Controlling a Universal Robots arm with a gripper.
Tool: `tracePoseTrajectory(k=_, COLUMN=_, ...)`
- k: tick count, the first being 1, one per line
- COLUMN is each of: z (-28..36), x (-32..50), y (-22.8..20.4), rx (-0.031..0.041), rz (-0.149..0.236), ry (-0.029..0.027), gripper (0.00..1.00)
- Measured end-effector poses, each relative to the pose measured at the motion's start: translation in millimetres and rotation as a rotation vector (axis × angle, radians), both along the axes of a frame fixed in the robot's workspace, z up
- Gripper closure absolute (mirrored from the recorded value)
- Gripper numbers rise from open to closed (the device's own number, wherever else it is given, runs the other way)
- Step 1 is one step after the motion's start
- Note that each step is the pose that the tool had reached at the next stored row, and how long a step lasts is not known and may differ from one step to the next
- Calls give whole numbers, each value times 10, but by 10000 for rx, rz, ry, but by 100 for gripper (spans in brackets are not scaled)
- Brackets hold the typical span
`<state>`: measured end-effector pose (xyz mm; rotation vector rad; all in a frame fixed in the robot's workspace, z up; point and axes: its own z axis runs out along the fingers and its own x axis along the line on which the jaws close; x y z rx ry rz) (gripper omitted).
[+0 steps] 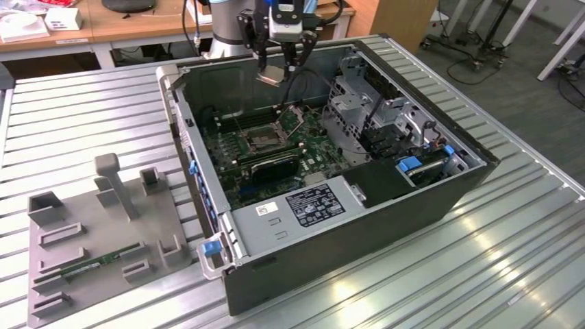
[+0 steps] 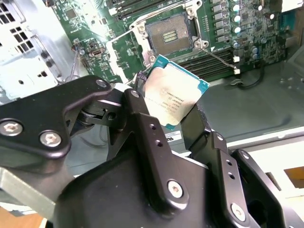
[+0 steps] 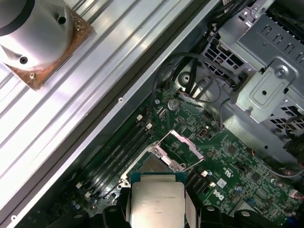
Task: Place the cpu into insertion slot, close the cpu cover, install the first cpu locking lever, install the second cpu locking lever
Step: 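Place the cpu into insertion slot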
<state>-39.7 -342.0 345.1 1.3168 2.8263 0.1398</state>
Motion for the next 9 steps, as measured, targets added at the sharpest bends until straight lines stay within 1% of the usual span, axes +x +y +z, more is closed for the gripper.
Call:
tracePoseTrajectory(k=5, z=-1, x=0, y=0, rx=0, rz=-572, ry=1, gripper=46)
tracePoseTrajectory(k=9, z=-2, x=0, y=0, rx=0, rz=-633, ry=0, gripper=46)
